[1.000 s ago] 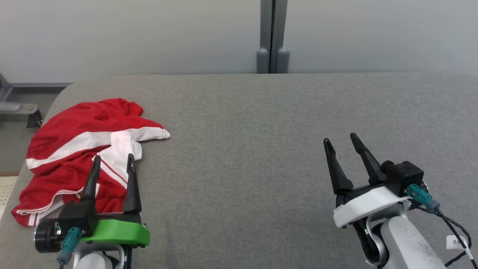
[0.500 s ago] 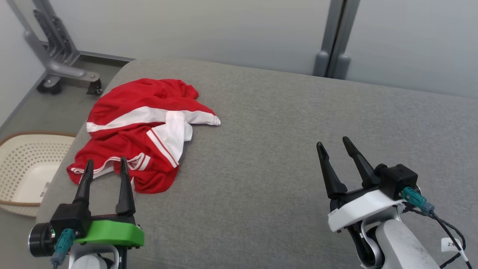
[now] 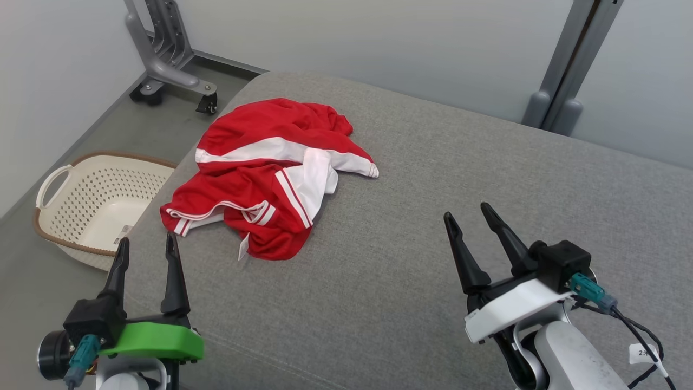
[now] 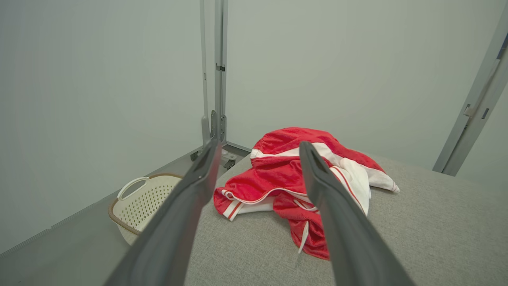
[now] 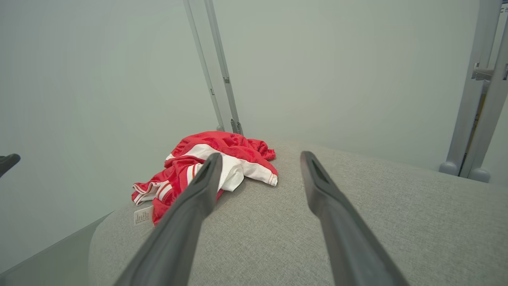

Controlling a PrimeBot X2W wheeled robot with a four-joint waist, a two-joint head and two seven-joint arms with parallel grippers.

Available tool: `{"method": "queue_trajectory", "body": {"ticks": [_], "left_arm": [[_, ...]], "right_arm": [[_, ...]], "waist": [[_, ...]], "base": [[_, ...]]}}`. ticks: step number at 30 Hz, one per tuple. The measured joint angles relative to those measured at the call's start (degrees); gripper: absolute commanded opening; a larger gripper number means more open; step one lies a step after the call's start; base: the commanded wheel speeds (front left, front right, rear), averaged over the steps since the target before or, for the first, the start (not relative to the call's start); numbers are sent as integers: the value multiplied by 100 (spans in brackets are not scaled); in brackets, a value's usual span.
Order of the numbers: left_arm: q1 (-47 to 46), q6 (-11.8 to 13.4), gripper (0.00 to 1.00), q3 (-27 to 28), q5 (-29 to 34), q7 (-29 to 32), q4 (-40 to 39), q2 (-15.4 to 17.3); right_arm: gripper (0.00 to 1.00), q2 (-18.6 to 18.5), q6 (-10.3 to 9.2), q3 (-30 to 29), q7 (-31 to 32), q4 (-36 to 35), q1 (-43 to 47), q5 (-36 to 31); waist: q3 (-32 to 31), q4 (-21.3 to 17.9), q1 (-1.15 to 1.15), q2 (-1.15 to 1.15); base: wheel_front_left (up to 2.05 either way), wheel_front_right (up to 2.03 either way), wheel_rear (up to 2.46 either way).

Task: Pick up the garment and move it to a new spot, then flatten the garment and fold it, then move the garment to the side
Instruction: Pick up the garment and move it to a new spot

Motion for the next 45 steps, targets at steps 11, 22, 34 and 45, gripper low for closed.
{"method": "queue_trajectory", "body": {"ticks": [11, 22, 34, 45], "left_arm": [[-403, -145, 100, 64, -374, 324, 310, 43], [-1693, -226, 100, 53, -1214, 2809, 669, 689], [-2671, -258, 100, -339, -2186, 5007, 2330, 1593], [-2754, -259, 100, -330, -2536, 5542, 3889, 1860]], "right_arm": [[100, -41, 0, 127, 0, -236, -125, 29], [100, -136, 0, 267, -1, -400, -357, -66], [100, -197, 0, 386, 0, -460, -643, 5], [100, -186, 0, 410, 0, -427, -739, 113]], "waist": [[81, -275, 0, 0], [340, -805, 0, 0], [715, -1694, 0, 0], [1002, -2586, 0, 0]], "base": [[0, 0, 0], [0, 0, 0], [0, 0, 0], [0, 0, 0]]}}
